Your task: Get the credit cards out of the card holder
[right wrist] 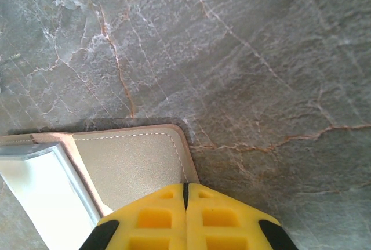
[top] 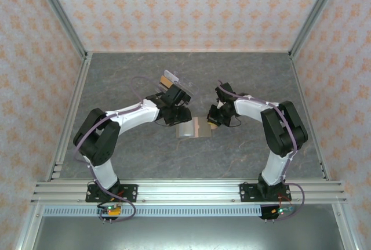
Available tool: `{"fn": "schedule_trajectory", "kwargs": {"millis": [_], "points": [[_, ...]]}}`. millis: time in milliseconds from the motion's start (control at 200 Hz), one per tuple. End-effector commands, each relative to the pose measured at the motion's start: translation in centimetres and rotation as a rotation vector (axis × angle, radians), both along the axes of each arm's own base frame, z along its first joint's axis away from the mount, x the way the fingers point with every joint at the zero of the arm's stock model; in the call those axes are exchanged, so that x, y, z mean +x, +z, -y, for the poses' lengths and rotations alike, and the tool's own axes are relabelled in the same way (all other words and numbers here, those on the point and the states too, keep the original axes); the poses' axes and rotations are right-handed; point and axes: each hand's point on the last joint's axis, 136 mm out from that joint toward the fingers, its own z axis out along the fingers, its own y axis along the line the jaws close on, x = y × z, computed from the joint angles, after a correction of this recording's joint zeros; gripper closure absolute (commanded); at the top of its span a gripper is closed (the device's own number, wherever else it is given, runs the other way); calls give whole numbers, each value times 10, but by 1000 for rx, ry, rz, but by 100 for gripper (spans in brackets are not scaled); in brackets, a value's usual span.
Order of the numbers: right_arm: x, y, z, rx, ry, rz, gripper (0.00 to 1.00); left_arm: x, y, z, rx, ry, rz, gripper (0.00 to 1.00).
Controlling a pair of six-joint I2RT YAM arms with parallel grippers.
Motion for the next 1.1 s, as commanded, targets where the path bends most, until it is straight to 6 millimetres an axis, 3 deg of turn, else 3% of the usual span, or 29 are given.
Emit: {"fn": "schedule_trajectory", "kwargs": {"millis": [0, 215, 370, 535, 711, 1091], "points": [[-3, -15, 7, -63, 8, -25, 98, -4, -13, -3, 25, -4, -39, 54], [-4, -17, 7, -68, 11, -31, 98, -5, -21, -4, 40, -3, -59, 53], [-5, -19, 7, -70, 11, -34, 98, -4, -27, -4, 46, 13, -77, 47], [-5, -21, 7, -69, 12, -35, 98, -4, -33, 3, 19, 10, -97, 50], [-6, -22, 7, -70, 13, -36, 98, -2, -26, 7, -6, 0, -84, 60], [-5, -25, 9, -81, 12, -37, 99, 1, 2, -13, 94, -12, -12, 58]]}}
